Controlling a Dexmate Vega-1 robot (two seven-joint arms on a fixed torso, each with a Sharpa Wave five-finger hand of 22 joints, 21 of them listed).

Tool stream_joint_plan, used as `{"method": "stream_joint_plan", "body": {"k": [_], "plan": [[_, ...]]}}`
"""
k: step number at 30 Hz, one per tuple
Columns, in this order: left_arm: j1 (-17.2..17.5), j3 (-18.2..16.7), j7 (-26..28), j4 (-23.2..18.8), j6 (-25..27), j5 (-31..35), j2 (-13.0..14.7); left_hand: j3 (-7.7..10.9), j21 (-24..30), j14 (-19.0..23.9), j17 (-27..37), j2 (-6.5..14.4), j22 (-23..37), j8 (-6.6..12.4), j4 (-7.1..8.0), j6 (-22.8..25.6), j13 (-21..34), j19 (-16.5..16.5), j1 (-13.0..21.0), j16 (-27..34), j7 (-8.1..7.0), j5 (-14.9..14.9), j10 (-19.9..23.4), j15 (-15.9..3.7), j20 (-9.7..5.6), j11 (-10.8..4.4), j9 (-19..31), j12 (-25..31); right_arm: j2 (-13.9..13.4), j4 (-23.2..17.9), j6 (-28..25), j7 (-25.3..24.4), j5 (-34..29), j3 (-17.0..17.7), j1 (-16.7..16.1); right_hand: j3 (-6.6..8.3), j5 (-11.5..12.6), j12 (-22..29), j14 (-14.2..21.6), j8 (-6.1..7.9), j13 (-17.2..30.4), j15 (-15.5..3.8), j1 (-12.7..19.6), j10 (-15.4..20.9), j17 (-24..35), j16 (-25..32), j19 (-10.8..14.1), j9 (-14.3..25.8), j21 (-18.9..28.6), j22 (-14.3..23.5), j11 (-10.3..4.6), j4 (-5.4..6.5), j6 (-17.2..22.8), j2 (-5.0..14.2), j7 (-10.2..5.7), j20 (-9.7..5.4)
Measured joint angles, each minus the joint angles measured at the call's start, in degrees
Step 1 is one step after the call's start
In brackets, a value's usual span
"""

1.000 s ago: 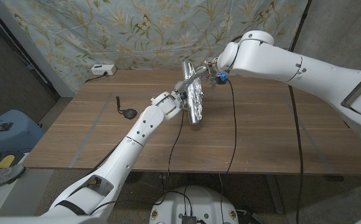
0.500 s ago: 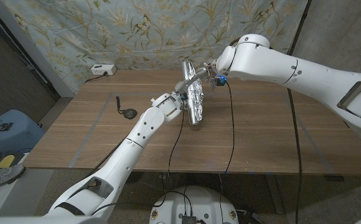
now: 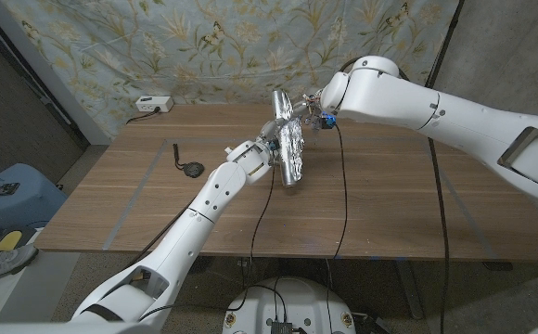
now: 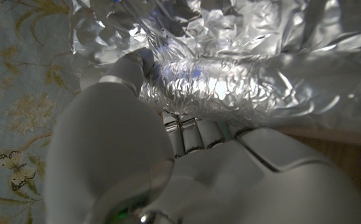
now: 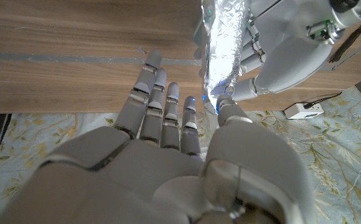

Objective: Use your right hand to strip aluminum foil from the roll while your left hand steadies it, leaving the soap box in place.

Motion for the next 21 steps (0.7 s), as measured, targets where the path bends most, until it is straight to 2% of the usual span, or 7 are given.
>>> {"method": "stream_joint_plan", "body": {"k": [13, 16, 21], "plan": [[0.9, -0.4, -0.8, -0.1, -0.9, -0.1, -0.3, -0.11, 0.0, -0.3, 0.8, -0.3, 0.0, 0.00, 0.12, -0.3, 0.2, -0.2, 0.3, -0.2, -0.29, 0.0, -0.4, -0.31, -0.22, -0.41, -0.2, 0.0, -0.1, -0.6, 0.6, -0.8, -1.2, 2.2, -2.7, 4.65, 0.0, 2.5, 3.1, 0.00, 1.5, -2.29, 2.7, 2.2, 1.5, 1.1, 2.6, 0.8, 0.4, 0.0, -0.34, 0.33, 1.9, 0.46, 0.22, -1.79], [1.2, -0.5, -1.8, -0.1, -1.5, -0.1, -0.5, -0.18, 0.5, -0.5, 1.1, -0.3, 0.0, -0.16, 0.18, -0.4, 0.2, -0.4, 0.3, -0.2, -0.18, 0.0, -0.4, -0.52, -0.42, -0.40, -0.2, 0.0, -0.1, -0.7, 0.9, -1.2, -1.5, 2.8, -3.4, 5.43, 0.0, 3.2, 4.3, 0.00, 2.0, -2.84, 3.4, 2.6, 2.0, 1.5, 3.8, 0.8, 0.8, 0.0, -0.65, 0.22, 2.2, 0.26, 0.42, -2.21], [1.6, -0.5, -4.0, 0.1, -2.4, -0.1, -0.5, -0.18, 0.5, -0.8, 1.3, -0.6, 0.0, -0.54, 0.18, -1.0, 0.7, -0.7, 0.6, -0.2, -0.17, 0.0, -1.0, -0.84, -0.11, -0.40, -0.2, 0.0, -0.1, -0.7, 1.4, -1.6, -1.8, 3.8, -4.5, 5.82, 0.0, 3.7, 4.4, 0.00, 2.4, -3.00, 4.0, 2.6, 2.4, 1.7, 4.1, 1.1, 1.1, 0.0, -0.65, 0.13, 2.5, 0.07, 0.12, -2.44]]}}
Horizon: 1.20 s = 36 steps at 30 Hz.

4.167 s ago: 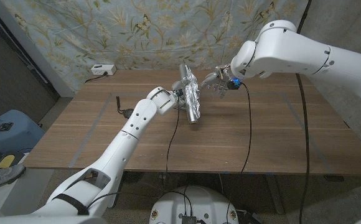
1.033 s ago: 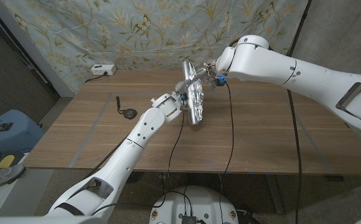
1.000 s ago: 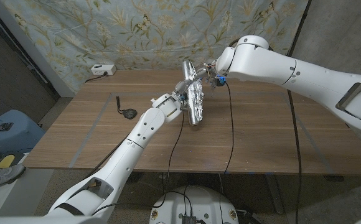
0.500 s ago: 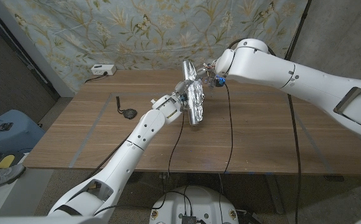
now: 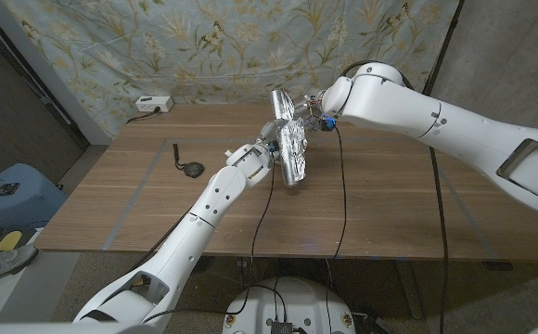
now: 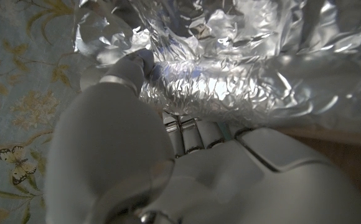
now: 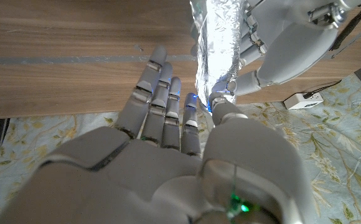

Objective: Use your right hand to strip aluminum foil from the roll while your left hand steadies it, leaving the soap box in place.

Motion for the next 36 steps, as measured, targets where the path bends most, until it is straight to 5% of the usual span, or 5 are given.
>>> {"method": "stream_joint_plan", "body": {"k": [12, 17, 29, 36], "plan": [[0.6, 0.3, -4.6, 0.9, -1.5, 0.2, 0.1, -0.23, 0.4, -0.8, 0.3, 0.1, 0.0, -0.92, 0.25, -1.7, -0.3, -1.1, 0.7, -0.7, 0.00, -0.2, -1.6, -0.78, -0.17, 0.30, 0.0, 0.1, 0.0, 0.6, 1.1, -0.1, -0.3, 1.7, -2.1, -0.35, 0.0, 1.2, 0.5, -0.72, 1.3, 0.69, -0.9, -0.8, 1.1, 0.0, 0.9, 0.2, 0.0, 0.0, 0.42, 0.64, -0.8, -0.91, 0.08, 0.32], [0.8, 0.8, -5.6, 0.9, -2.1, 1.0, 0.4, -0.22, 0.4, -1.1, 0.4, 0.5, 0.0, -1.13, 0.25, -2.0, -0.2, -1.9, 1.8, -0.9, 0.05, -0.2, -2.5, -1.03, 0.01, 0.39, 0.1, -0.1, 0.2, 0.8, 1.2, -0.5, -1.0, 1.7, -2.4, -0.73, 0.0, 3.7, 2.9, -0.72, 2.8, -1.45, -0.9, 1.0, 2.0, 0.9, 2.7, 0.6, 0.0, 0.0, -0.42, 0.23, 0.0, -0.90, 0.18, -1.46], [1.4, 1.7, -6.9, 0.5, -3.5, 3.8, 0.8, -0.22, 0.4, -1.2, 0.8, 0.8, 0.0, -1.48, 0.25, -2.5, -0.1, -3.1, 4.7, -1.4, 0.03, -0.7, -3.3, -1.18, 0.42, -0.01, 0.5, -0.3, 0.4, 0.6, -0.5, -2.5, -2.9, 0.9, -2.8, 1.50, 0.0, 11.3, 11.3, 1.09, 7.5, -6.60, 4.2, 6.4, 5.2, 4.5, 9.1, 2.8, 2.5, 0.6, -4.55, -1.99, 6.2, -0.08, 0.89, -5.83], [1.7, 1.9, -7.6, 0.3, -3.7, 4.4, 0.9, -0.22, 0.7, -1.5, 0.9, 1.0, 0.1, -1.99, 0.25, -3.0, -0.3, -3.7, 5.1, -1.8, -0.31, -0.7, -3.5, -1.48, 0.41, 0.19, 0.4, -0.5, 0.3, 0.3, -1.1, -3.7, -3.6, 0.3, -2.9, 1.82, 0.0, 14.2, 14.8, 2.08, 8.9, -8.61, 4.8, 9.1, 5.6, 5.3, 12.0, 3.6, 4.0, 0.6, -6.23, -1.66, 9.2, -0.26, 1.28, -7.54]]}}
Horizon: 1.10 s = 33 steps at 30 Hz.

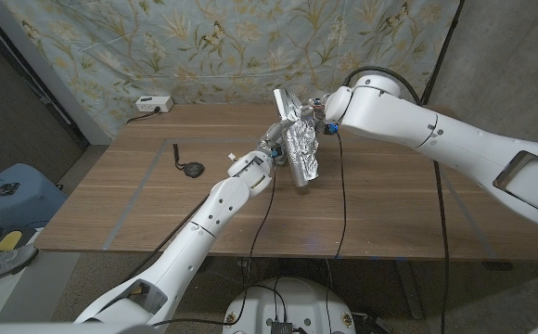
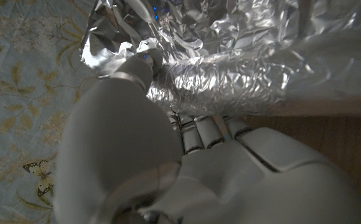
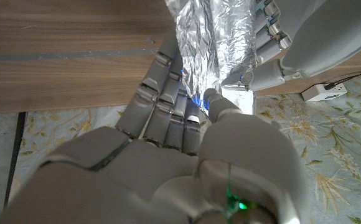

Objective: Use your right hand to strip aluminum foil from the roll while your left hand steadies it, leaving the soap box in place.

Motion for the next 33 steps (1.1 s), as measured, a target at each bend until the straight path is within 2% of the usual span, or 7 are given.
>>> {"method": "stream_joint_plan", "body": {"k": [9, 12, 15, 19, 31, 33], "plan": [[0.1, 0.0, -2.0, 0.1, 0.5, -1.2, 0.1, 0.00, 0.1, -0.9, -0.2, 0.6, -0.1, -0.96, 0.00, -1.5, -0.7, -0.7, 1.1, -1.1, -0.23, 0.0, -1.4, -0.06, 0.10, 0.65, -0.3, -1.0, -0.5, 0.1, -0.3, -1.4, 0.4, -0.8, 0.6, 0.23, 0.0, 2.2, 2.9, 0.64, 0.8, -1.69, 0.9, 3.0, 0.5, 0.5, 2.2, 0.6, 1.0, 0.2, -1.18, -0.24, 2.3, -0.04, 0.21, -0.54], [0.0, -0.6, -2.9, 0.8, 1.6, -3.0, 0.1, 0.00, 0.4, -1.6, -0.5, 1.0, -0.2, -1.45, 0.00, -2.5, -1.0, -0.9, 1.9, -1.5, -0.18, 0.0, -2.3, 0.32, -0.10, 0.62, -0.4, -1.3, -0.8, 0.3, -0.5, -2.3, 1.6, -1.2, 1.2, 0.23, 0.0, 2.4, 3.8, 1.08, 0.7, -2.35, 1.5, 4.2, 0.8, 0.8, 2.9, 1.0, 1.5, 0.2, -1.79, -0.24, 3.4, 0.05, -0.26, -0.99], [-0.2, -1.3, -4.0, 1.7, 2.7, -5.0, 0.1, -0.01, 0.5, -2.4, -0.5, 1.4, -0.2, -2.12, 0.02, -3.1, -1.2, -1.4, 2.4, -1.9, -0.20, -0.2, -2.9, 0.74, -0.07, 1.33, -0.4, -1.7, -1.1, 0.6, -0.5, -3.8, 3.6, -1.8, 2.0, 0.54, 0.0, 3.1, 5.4, 1.58, 0.1, -2.99, 2.4, 5.6, 1.0, 1.3, 4.1, 1.4, 2.3, 0.2, -2.60, -0.54, 5.0, -0.17, -0.67, -1.41], [-0.3, -1.7, -4.7, 2.3, 3.7, -6.8, 0.0, -0.24, 0.6, -2.5, -0.5, 1.5, -0.2, -2.47, 0.24, -3.4, -1.3, -1.4, 2.4, -2.0, 0.10, -0.2, -2.9, 0.83, 0.00, 1.33, -0.6, -1.7, -1.3, 1.0, -0.5, -5.8, 6.3, -2.7, 3.1, 0.73, 0.0, 3.5, 6.7, 1.92, -0.4, -3.66, 3.0, 6.7, 1.3, 1.3, 4.6, 1.7, 2.7, 0.3, -3.51, -0.73, 6.1, -0.40, -0.99, -1.95], [-0.9, -2.7, -6.8, 4.1, 6.5, -12.6, -0.1, -0.24, 0.9, -3.0, -0.8, 2.6, -0.2, -3.04, 0.24, -4.3, -1.3, -1.4, 2.2, -2.0, 0.21, -0.2, -3.9, 1.14, 0.00, 1.83, -0.9, -2.0, -1.9, 2.4, -0.6, -11.1, 13.5, -5.3, 6.6, 0.79, 0.0, 4.3, 8.3, 2.58, -1.0, -4.75, 4.0, 8.5, 1.6, 1.8, 6.0, 2.3, 3.8, 0.5, -4.68, -0.80, 8.2, -0.47, -2.02, -2.58], [-1.0, -2.9, -7.1, 4.4, 6.8, -13.2, -0.1, -0.24, 0.9, -3.0, -0.8, 2.6, -0.2, -3.66, 0.24, -5.1, -1.6, -1.4, 2.2, -2.0, -0.01, -0.2, -4.2, 1.14, 0.00, 1.94, -0.9, -2.2, -2.1, 2.5, -0.6, -11.8, 14.4, -5.5, 6.9, 0.79, 0.0, 4.4, 8.9, 2.57, -1.0, -4.76, 4.2, 9.1, 1.8, 1.8, 6.1, 2.5, 3.8, 0.5, -4.87, -0.80, 8.8, -0.27, -2.22, -2.67]]}}
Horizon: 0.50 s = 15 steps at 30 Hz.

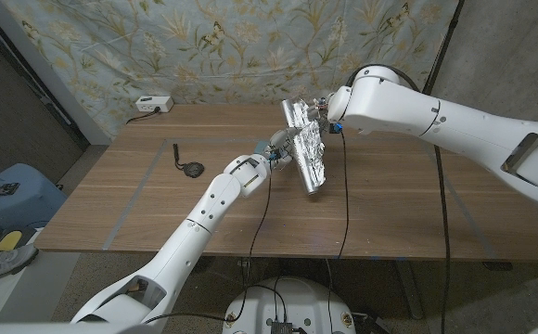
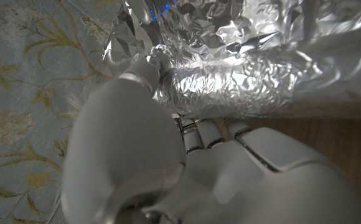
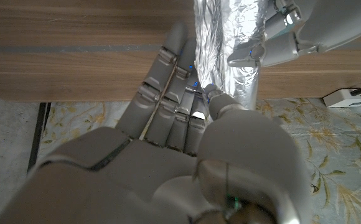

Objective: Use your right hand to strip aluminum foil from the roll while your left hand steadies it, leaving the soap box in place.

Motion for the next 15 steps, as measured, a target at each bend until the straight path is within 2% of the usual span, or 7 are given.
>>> {"method": "stream_joint_plan", "body": {"k": [5, 10, 12, 15], "plan": [[-0.2, -0.5, -1.2, 1.0, 1.4, -2.8, -0.1, -0.46, 0.0, -1.2, -0.6, 0.8, -0.3, -0.98, 0.46, -1.7, -0.9, -0.7, -0.8, -0.6, 0.21, 0.0, -1.1, 0.62, 0.10, 0.51, -0.2, -0.8, -0.6, 0.2, 0.0, -1.9, 2.6, -0.6, 0.9, -0.33, 0.0, 0.8, 1.5, 0.41, 0.0, -1.06, 0.9, 1.4, 0.3, 0.3, 0.7, 0.3, 0.7, 0.0, -0.98, -0.32, 1.1, -0.24, -0.29, -0.72], [-0.5, -0.7, -2.8, 1.9, 2.6, -5.0, 0.0, -0.44, 0.0, -2.1, -1.3, 0.9, -0.3, -1.56, 0.49, -2.5, -1.6, -1.0, -1.3, -0.8, 0.72, 0.0, -2.5, 1.12, 0.33, 0.81, -0.5, -1.6, -1.3, 0.2, 0.0, -3.9, 5.0, -0.9, 1.4, -0.33, 0.0, 0.8, 1.9, 0.89, 0.0, -1.31, 1.4, 1.6, 0.3, 0.4, 0.7, 0.5, 1.2, 0.0, -1.13, -0.32, 1.6, -0.37, -0.80, -0.72], [-0.5, -0.7, -3.3, 2.1, 2.9, -5.6, 0.1, 0.73, 0.0, -2.4, -1.5, 0.6, -0.3, -1.67, 1.65, -2.9, -1.8, -1.0, -1.9, -0.8, 0.46, 0.0, -2.9, 1.33, 0.41, 1.02, -0.5, -1.8, -1.5, 0.1, 0.0, -4.4, 5.6, -0.9, 1.5, -0.33, 0.0, 1.0, 1.9, 0.89, 0.0, -1.32, 1.4, 1.6, 0.3, 0.4, 0.9, 0.5, 1.2, 0.0, -1.19, -0.32, 1.7, -0.37, -0.89, -0.86], [-0.6, -0.7, -3.9, 2.3, 3.5, -6.3, 0.3, 0.88, 0.0, -2.8, -1.8, 0.6, -0.3, -1.79, 1.80, -3.1, -2.1, -1.3, -2.3, -0.8, 0.72, 0.0, -3.2, 1.75, 0.10, 1.33, -0.7, -2.2, -1.9, -0.1, 0.0, -5.0, 6.4, -0.9, 1.5, -0.58, 0.0, 1.2, 2.0, 0.89, 0.0, -1.42, 2.0, 1.6, 0.3, 0.4, 1.0, 0.8, 1.3, 0.0, -1.19, -0.57, 1.7, -0.45, -0.90, -1.02]]}}
